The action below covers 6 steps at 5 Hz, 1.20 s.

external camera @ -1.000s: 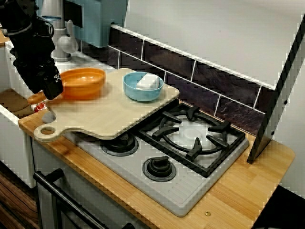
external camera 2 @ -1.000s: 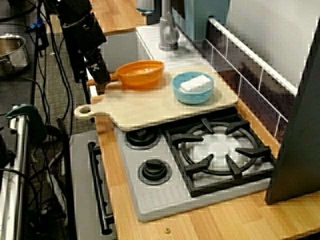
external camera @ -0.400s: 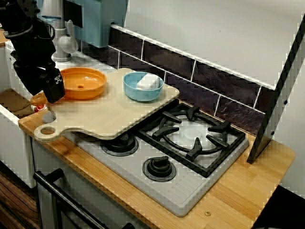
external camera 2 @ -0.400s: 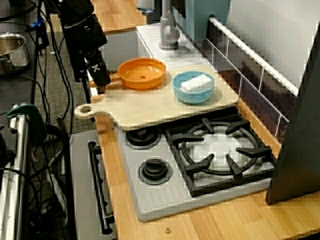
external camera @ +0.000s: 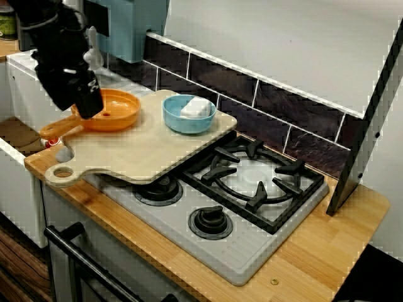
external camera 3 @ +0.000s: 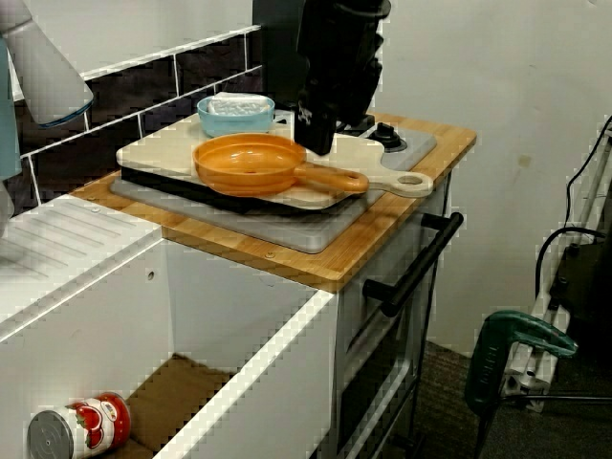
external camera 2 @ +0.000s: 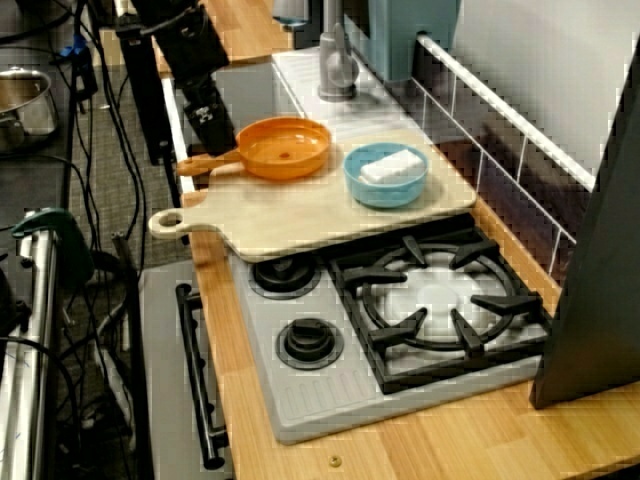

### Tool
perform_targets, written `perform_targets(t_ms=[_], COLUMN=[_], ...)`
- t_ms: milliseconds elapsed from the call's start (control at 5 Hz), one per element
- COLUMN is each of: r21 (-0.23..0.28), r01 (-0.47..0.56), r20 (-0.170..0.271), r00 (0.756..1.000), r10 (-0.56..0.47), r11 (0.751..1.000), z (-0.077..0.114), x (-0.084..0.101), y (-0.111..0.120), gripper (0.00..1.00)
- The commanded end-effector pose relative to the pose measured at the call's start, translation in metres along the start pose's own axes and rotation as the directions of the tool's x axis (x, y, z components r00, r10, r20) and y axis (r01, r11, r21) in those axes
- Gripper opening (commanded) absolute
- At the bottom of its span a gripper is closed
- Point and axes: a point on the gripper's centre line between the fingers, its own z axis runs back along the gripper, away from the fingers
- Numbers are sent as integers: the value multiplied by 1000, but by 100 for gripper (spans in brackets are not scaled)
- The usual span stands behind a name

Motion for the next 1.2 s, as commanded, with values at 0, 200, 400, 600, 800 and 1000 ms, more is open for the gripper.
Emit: perform_targets(t_ms=[0,200,400,600,800,1000], r21=[-16,-6,17,41,48,46], r01=[53,27,-22,-36,-30,-35], r20=[119,146,166,153,132,123], r00=[992,989,986,988,991,992], r10=[-50,-25,19,29,23,29], r11=[998,1000,1000,998,998,998], z=[12,8,1,-10,-17,-17], x=[41,55,69,84,98,105], y=[-17,-25,-31,-35,-35,-33], gripper=[100,100,100,100,100,100])
